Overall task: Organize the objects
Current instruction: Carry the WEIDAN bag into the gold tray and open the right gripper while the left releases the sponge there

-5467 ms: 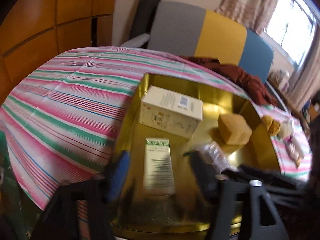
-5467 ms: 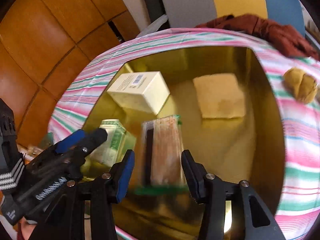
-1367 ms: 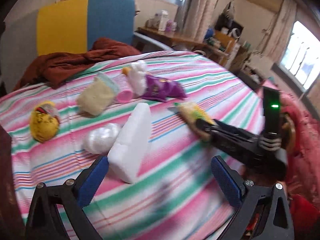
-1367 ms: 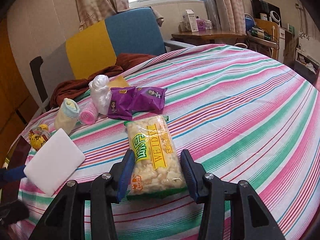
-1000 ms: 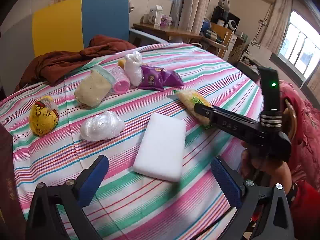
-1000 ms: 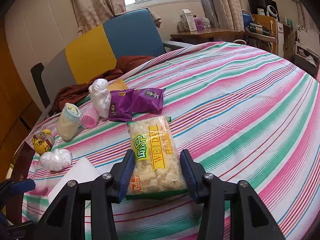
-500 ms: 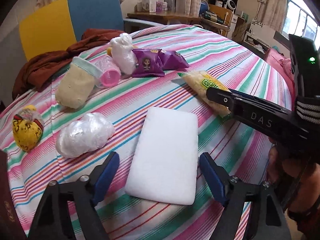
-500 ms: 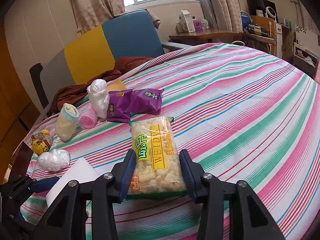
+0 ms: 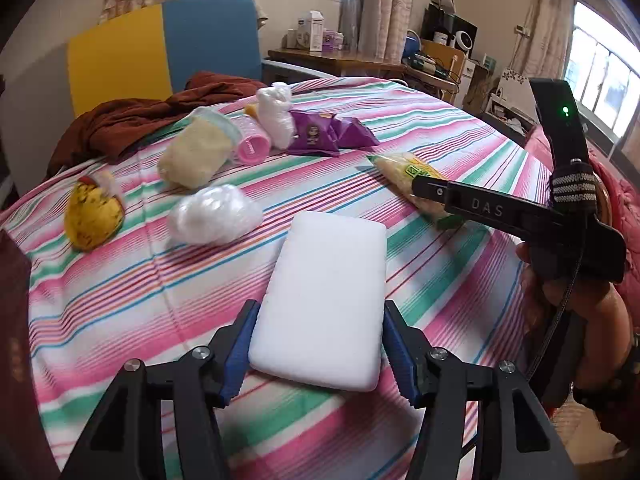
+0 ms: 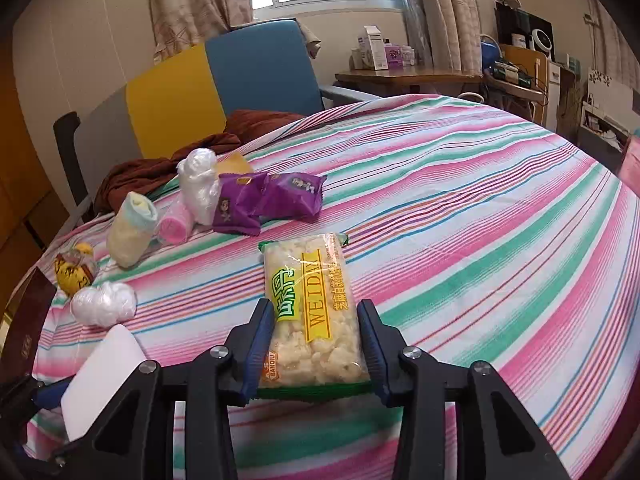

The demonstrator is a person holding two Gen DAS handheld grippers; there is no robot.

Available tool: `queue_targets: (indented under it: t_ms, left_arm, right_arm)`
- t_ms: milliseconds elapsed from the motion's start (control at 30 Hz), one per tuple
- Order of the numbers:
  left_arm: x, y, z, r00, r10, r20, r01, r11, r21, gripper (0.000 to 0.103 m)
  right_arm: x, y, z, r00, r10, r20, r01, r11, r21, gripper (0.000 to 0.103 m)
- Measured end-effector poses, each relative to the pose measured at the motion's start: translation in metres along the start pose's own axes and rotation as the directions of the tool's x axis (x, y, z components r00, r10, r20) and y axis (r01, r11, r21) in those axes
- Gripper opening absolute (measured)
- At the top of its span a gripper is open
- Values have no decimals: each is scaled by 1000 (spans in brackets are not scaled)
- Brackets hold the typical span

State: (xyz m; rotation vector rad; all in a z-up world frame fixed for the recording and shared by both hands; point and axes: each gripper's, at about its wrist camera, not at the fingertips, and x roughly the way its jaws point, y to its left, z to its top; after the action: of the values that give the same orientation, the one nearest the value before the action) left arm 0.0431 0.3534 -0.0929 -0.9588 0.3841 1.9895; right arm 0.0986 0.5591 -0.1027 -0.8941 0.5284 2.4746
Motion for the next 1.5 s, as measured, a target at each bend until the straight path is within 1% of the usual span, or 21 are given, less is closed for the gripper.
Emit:
queue_targets:
  t_ms: [167,267,400,500,633,833,1000,1100,1200,1267,1333,1367,1500]
  left_arm:
    - [-22,10,-11,1000,1,29,-1,1000,-16,60]
    - [-39,16,-17,998,5,55,-3,1000,-23,60]
    - [-58,28,-24,997,-8,80,13,998,-67,60]
    - [-73,37,-31,995,7,102,3,996,-93,60]
    - [-93,53,-39,991,29,134,-11,991,-137,60]
    - [-125,83,-51,980,85,180,-46,977,-210,61]
    - [-149,112,-63,969,139,205,-79,957,-278,61]
    - [-163,132,-73,961,186,206,-112,939,-326,61]
    - [-179,158,-84,949,236,211,-140,910,-390,61]
    - [-190,177,-93,938,282,203,-174,887,-429,61]
    - [-198,198,-101,925,338,175,-222,853,-473,61]
    - [-200,207,-105,921,354,162,-235,837,-495,61]
    - [-208,245,-123,913,396,93,-275,768,-578,61]
  right_arm:
    - [-11,13,-9,999,30,-29,-31,999,-24,43]
    - [-18,20,-13,997,56,-54,-57,998,-13,42]
    - [-28,34,-18,993,92,-79,-94,995,-17,42]
    - [-37,48,-21,989,122,-87,-126,991,-37,42]
    - [-50,66,-20,981,174,-89,-177,984,-27,42]
    - [-71,112,-18,961,265,-82,-270,961,-59,42]
    - [-82,165,-22,927,358,-109,-369,923,-106,42]
    - [-88,200,-26,904,403,-141,-422,894,-151,42]
    - [-96,236,-29,879,447,-169,-475,857,-201,42]
    - [-99,260,-32,863,469,-189,-503,832,-234,42]
    - [-101,284,-36,851,480,-212,-523,810,-266,42]
    - [-100,297,-39,848,479,-228,-528,799,-286,42]
    - [-92,338,-50,839,461,-289,-539,776,-328,42]
